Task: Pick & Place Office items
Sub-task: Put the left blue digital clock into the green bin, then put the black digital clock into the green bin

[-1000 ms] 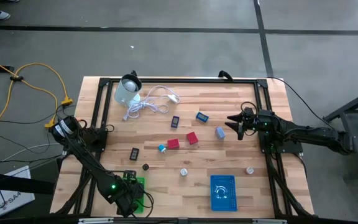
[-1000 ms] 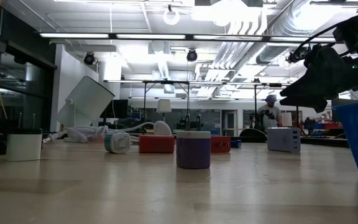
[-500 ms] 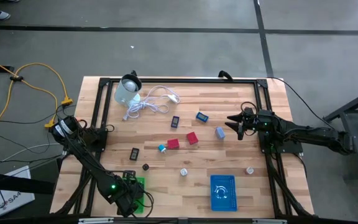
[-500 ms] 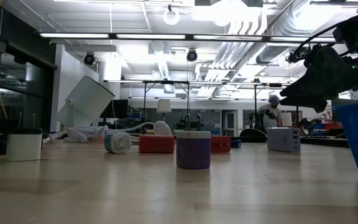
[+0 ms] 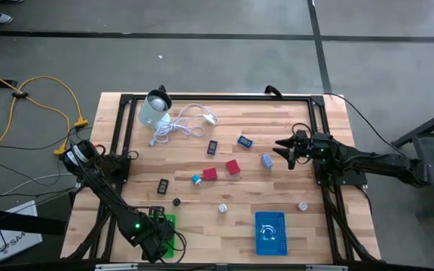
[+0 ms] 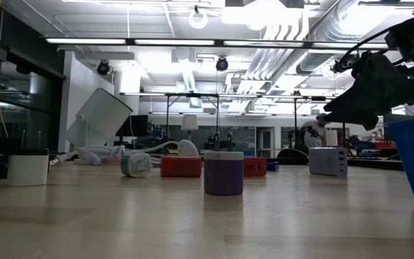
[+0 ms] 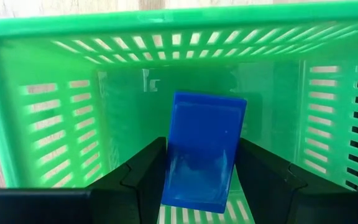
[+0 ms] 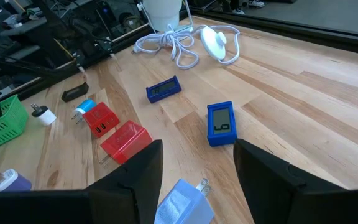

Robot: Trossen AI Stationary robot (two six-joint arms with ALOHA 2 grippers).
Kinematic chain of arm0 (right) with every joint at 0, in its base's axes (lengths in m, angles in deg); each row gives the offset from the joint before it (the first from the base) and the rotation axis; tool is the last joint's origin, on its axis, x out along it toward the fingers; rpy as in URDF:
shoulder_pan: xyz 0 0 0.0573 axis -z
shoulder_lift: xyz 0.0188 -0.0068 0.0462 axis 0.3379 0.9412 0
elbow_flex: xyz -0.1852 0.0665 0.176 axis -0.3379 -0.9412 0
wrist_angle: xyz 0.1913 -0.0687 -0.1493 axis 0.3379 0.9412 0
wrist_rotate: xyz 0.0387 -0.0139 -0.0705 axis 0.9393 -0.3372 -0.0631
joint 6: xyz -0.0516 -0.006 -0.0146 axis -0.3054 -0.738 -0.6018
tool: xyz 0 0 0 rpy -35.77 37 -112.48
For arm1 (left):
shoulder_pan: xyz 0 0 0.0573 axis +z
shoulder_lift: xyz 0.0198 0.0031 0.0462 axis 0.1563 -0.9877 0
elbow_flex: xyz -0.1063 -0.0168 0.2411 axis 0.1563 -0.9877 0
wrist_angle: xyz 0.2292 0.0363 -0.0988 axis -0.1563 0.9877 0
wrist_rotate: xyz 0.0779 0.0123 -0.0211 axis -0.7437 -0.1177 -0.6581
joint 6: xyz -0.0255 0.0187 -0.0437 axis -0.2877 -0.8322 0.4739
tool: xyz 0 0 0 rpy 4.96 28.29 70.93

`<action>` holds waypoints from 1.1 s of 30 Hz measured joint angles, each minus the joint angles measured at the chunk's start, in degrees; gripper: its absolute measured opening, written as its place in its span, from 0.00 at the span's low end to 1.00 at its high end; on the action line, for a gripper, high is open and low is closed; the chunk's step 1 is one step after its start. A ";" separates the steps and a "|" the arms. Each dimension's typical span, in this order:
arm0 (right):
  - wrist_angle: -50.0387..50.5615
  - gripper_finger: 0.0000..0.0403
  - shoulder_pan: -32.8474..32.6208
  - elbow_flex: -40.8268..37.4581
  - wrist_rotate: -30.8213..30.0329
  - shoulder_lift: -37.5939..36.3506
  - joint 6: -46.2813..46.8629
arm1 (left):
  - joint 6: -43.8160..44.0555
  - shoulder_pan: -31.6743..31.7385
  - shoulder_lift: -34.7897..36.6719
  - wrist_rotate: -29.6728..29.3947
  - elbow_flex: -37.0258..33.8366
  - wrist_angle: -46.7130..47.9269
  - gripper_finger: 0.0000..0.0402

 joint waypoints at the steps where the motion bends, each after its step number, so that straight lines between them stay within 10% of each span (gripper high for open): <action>1: 0.00 0.46 0.00 0.01 0.00 0.01 0.00 | 0.00 0.00 0.00 -0.01 0.00 0.00 0.44; 33: 0.00 0.46 0.01 0.02 0.02 0.01 0.00 | -0.02 0.00 0.80 -0.13 -0.04 0.00 0.52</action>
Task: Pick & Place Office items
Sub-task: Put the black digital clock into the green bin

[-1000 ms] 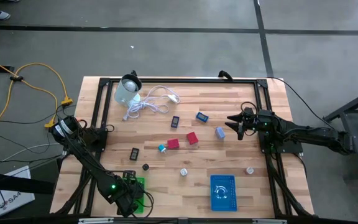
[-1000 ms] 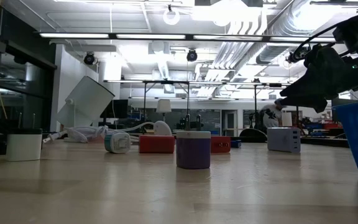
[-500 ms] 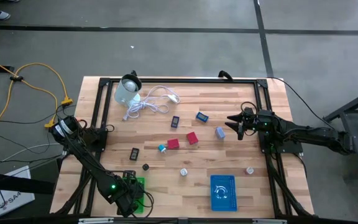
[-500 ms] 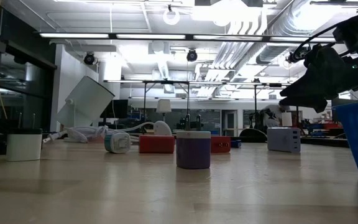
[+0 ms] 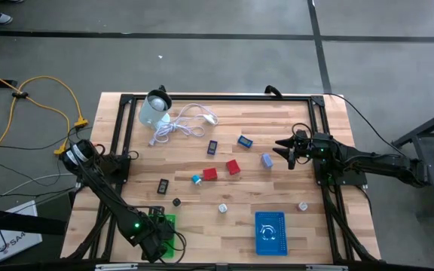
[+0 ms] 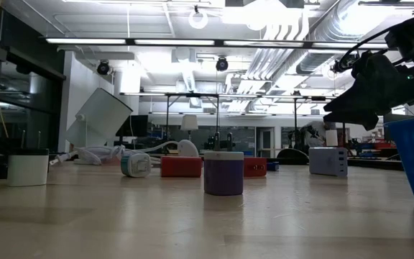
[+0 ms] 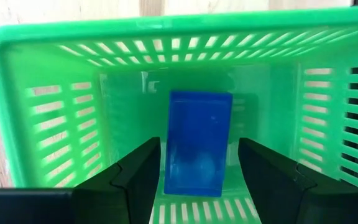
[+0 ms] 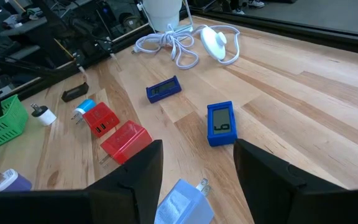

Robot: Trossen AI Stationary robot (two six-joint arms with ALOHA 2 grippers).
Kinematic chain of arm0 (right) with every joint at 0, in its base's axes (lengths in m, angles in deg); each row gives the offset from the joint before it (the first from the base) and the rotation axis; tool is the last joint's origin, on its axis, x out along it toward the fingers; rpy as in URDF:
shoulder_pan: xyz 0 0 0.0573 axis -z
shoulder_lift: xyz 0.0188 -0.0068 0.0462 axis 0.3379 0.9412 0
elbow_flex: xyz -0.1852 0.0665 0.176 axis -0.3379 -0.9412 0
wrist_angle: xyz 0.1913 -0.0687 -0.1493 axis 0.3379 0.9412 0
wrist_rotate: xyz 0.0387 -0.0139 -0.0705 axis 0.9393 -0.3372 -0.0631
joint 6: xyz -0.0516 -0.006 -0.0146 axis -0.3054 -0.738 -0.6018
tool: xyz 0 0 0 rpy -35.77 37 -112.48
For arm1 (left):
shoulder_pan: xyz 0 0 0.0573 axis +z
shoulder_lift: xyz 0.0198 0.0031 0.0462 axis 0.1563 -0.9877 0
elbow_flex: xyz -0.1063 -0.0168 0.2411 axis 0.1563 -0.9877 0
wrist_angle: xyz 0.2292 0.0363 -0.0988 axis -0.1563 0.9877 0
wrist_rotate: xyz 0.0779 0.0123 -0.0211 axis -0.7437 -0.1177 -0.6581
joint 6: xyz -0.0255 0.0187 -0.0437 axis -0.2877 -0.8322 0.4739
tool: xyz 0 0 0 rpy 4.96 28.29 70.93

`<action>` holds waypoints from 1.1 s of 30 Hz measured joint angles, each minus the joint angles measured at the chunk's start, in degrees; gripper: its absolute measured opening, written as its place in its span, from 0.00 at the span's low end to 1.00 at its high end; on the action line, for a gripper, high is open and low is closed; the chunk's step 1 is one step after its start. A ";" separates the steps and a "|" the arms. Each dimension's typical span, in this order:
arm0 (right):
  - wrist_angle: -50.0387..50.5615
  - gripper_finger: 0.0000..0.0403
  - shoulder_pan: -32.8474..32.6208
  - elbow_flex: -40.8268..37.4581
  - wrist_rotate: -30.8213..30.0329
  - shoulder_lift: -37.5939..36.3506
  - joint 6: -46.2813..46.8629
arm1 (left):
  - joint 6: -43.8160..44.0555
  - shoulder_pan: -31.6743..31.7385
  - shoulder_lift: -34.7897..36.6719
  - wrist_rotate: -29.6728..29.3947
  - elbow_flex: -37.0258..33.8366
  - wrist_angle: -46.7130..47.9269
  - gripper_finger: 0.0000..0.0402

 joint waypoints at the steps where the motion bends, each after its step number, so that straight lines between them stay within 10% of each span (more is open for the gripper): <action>1: 0.00 0.46 0.01 -0.01 0.00 -0.01 0.00 | -0.01 0.00 0.35 0.00 0.00 0.01 0.52; 33: 0.00 0.46 0.02 -0.01 0.00 0.01 0.00 | -1.57 0.84 12.29 -1.84 0.00 4.34 0.52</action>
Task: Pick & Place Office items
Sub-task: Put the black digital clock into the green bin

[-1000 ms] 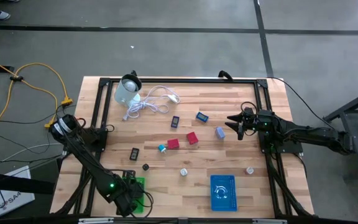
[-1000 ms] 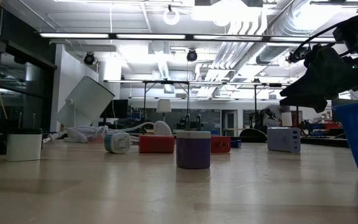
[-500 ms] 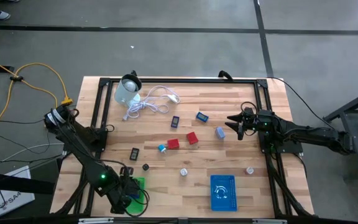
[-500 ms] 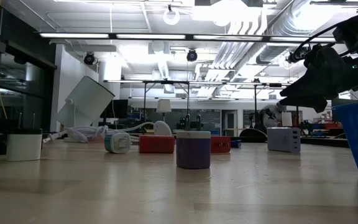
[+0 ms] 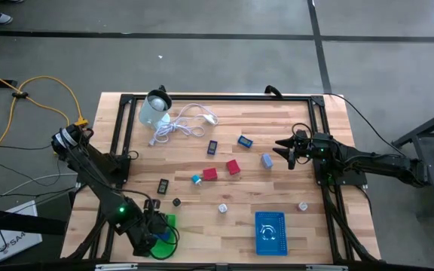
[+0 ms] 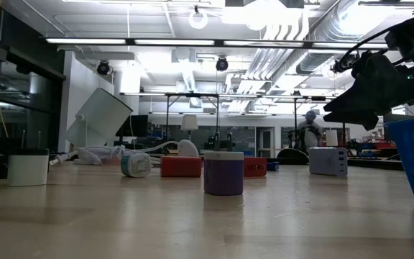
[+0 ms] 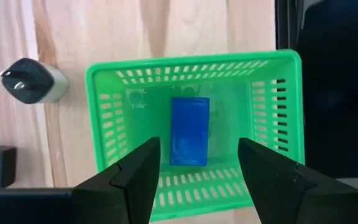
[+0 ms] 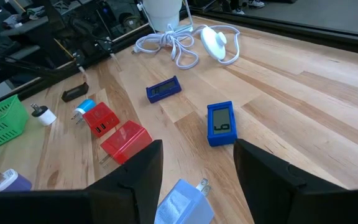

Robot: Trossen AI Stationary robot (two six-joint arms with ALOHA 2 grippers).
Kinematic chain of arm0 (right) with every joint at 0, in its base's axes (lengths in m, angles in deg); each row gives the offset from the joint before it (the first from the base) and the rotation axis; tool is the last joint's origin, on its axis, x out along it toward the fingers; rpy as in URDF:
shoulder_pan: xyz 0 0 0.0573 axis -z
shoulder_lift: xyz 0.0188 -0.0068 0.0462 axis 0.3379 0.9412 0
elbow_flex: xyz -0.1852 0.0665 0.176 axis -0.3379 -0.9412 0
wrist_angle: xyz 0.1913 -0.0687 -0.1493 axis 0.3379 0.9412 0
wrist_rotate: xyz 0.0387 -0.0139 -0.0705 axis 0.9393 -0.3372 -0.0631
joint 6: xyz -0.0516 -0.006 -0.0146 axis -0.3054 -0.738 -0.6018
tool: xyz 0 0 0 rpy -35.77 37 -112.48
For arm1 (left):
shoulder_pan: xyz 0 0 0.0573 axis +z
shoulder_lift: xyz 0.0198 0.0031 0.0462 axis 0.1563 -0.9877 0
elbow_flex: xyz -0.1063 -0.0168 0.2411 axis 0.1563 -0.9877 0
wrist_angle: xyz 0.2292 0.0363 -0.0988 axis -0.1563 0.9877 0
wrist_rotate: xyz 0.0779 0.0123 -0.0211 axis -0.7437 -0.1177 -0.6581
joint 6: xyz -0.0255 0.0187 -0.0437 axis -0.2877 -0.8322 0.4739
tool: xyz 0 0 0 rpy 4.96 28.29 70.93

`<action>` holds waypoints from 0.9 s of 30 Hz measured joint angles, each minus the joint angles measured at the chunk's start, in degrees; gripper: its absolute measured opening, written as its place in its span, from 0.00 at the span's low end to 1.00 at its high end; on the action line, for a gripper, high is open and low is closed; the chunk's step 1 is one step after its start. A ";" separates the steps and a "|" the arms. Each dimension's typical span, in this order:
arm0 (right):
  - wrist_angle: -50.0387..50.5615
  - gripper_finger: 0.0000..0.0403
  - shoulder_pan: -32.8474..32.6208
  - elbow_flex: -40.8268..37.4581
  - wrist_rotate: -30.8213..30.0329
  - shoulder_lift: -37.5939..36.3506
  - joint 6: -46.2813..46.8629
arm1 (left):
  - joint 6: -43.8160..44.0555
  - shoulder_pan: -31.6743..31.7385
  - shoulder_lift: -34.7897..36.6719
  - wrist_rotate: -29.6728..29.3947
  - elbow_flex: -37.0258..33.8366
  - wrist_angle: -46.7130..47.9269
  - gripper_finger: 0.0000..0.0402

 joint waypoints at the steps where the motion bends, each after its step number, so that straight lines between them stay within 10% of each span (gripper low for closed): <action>1: 0.00 0.46 -0.02 -0.01 -0.01 -0.01 0.00 | 0.66 0.32 0.00 -0.03 0.00 -0.02 0.52; 27: 0.00 0.46 0.00 0.01 0.00 -0.02 0.00 | 13.33 20.73 3.61 3.51 0.02 4.95 0.52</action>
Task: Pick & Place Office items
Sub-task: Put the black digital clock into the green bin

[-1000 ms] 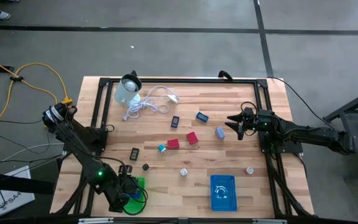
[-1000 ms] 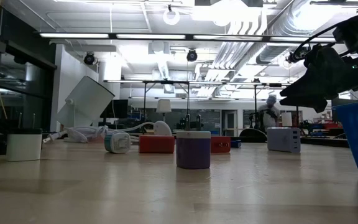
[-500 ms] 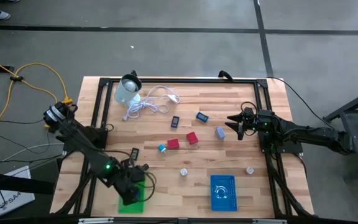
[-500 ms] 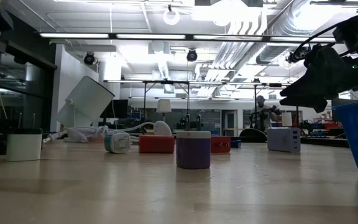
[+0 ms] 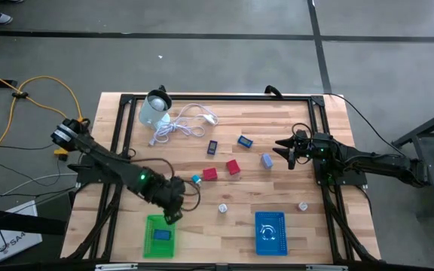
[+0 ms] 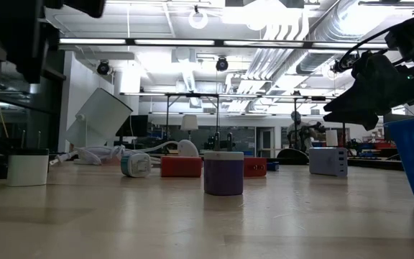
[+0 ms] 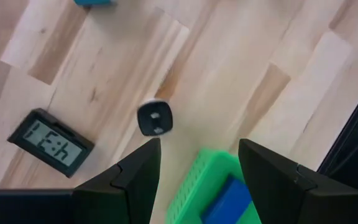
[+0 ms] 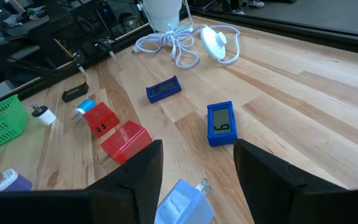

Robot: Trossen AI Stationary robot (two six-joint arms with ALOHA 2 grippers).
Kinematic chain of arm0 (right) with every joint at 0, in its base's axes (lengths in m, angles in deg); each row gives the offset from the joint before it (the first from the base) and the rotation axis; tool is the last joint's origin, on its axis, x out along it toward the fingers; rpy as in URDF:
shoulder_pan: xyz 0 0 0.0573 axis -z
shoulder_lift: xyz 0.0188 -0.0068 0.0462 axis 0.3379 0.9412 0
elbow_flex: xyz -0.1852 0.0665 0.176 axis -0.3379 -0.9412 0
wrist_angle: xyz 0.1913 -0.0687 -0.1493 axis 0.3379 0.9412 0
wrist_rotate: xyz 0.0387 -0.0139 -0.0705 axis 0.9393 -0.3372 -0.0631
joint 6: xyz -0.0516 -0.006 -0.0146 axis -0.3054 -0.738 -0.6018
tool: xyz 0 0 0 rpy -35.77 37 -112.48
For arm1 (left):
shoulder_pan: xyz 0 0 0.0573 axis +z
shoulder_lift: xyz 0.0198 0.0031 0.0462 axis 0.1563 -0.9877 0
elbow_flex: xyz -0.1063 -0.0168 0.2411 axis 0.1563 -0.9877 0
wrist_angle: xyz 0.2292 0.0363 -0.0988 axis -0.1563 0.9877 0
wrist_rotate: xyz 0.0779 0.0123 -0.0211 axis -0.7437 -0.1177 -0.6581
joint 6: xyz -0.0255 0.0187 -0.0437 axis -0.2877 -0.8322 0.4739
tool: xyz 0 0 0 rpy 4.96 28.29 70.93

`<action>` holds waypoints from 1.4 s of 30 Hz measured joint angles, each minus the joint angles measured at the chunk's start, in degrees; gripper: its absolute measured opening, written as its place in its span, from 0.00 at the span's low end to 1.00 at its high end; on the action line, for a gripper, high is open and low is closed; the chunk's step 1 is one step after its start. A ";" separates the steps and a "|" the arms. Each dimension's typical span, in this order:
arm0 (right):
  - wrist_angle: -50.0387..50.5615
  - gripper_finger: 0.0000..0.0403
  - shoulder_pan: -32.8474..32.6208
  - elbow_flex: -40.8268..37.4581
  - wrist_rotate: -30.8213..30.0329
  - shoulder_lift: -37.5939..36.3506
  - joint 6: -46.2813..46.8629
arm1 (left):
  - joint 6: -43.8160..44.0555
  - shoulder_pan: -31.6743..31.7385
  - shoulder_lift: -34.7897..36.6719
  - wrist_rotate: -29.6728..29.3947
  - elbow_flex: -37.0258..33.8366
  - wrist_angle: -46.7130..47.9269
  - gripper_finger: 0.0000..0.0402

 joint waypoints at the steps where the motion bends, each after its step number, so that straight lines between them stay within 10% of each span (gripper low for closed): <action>1: 0.00 0.46 0.00 0.00 -0.02 0.02 0.00 | 0.02 0.77 0.28 0.64 0.00 -0.02 0.52; 25: 0.00 0.46 -0.02 -0.02 -0.01 0.00 0.00 | 0.22 24.58 1.09 1.13 0.03 -0.93 0.52; 42: 0.00 0.46 0.00 0.00 -0.02 0.02 0.00 | 2.42 27.26 1.07 5.66 0.02 -0.94 0.52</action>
